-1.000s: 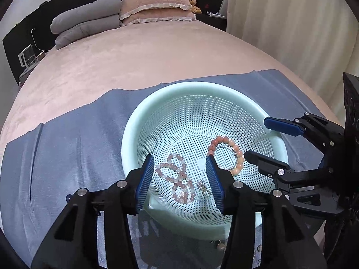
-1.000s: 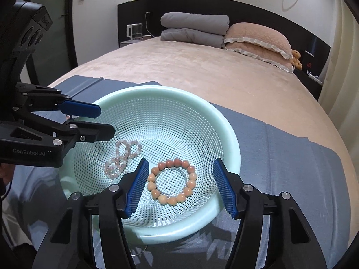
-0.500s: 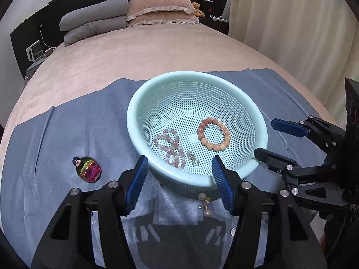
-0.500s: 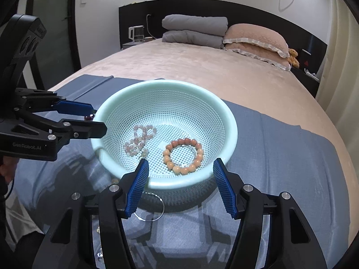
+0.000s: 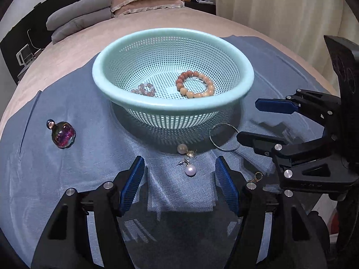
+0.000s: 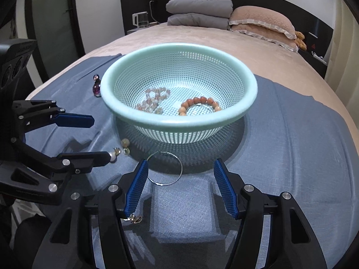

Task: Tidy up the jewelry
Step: 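Grasp a pearl earring with the left tool while the right tool grasps another silver hoop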

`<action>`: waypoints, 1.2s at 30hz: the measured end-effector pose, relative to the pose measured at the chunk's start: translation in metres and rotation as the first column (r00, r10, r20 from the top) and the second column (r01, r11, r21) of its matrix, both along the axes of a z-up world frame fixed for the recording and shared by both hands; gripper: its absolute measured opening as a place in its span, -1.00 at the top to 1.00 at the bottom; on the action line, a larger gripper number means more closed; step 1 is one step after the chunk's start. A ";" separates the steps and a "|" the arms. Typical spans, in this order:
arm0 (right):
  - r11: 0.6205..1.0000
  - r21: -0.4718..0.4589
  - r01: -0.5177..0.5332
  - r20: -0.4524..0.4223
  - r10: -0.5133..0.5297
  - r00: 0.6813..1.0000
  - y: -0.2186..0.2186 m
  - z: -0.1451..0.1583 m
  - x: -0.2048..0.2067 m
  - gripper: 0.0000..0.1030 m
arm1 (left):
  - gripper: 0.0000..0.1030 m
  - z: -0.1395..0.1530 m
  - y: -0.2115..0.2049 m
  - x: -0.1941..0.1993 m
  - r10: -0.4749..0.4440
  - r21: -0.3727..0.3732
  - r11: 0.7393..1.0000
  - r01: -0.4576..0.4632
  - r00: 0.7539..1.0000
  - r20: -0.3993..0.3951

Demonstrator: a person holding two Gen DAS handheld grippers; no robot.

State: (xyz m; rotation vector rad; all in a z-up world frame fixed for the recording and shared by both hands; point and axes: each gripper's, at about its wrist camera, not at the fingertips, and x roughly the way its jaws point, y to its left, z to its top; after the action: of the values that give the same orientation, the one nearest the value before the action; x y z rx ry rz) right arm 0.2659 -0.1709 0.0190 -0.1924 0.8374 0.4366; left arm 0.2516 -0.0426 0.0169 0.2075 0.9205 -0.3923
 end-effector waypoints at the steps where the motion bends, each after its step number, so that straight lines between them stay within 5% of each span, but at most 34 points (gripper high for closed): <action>1: 1.000 -0.014 -0.008 -0.001 0.008 1.000 0.003 -0.004 0.000 -0.11 | -0.28 -0.004 -0.001 0.001 -0.004 0.004 1.000 0.004 1.000 0.000; 10: 1.000 0.001 -0.015 -0.026 0.015 1.000 0.016 -0.024 0.016 -0.11 | 0.10 -0.025 0.003 0.006 -0.028 0.047 0.999 0.027 0.999 0.027; 13: 0.999 0.030 -0.018 -0.037 0.019 0.999 0.018 -0.029 0.017 0.09 | 0.14 -0.028 0.003 0.003 -0.032 0.050 0.998 0.029 0.998 0.048; 17: 0.999 0.037 -0.024 -0.032 0.026 0.999 0.020 -0.028 0.013 0.19 | 0.66 -0.026 0.009 0.003 -0.008 0.054 0.999 0.004 0.997 0.072; 25: 0.999 0.039 -0.007 -0.024 0.007 1.000 0.014 -0.022 0.000 0.19 | 0.91 -0.021 0.016 0.002 -0.009 0.019 1.000 0.008 0.998 0.061; 29: 0.999 0.051 0.006 -0.023 -0.004 1.000 0.005 -0.018 -0.010 0.19 | 0.95 -0.015 0.025 0.002 0.004 -0.047 0.999 -0.002 1.000 0.029; 36: 0.997 0.071 0.020 -0.007 -0.020 1.000 -0.004 -0.013 -0.026 0.19 | 0.93 -0.008 0.020 -0.009 -0.029 -0.031 0.999 0.031 0.998 0.061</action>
State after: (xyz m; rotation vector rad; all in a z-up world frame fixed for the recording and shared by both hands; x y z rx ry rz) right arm 0.2403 -0.1748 0.0063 -0.1172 0.8285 0.4477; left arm 0.2422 -0.0229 0.0092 0.2037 0.8516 -0.4259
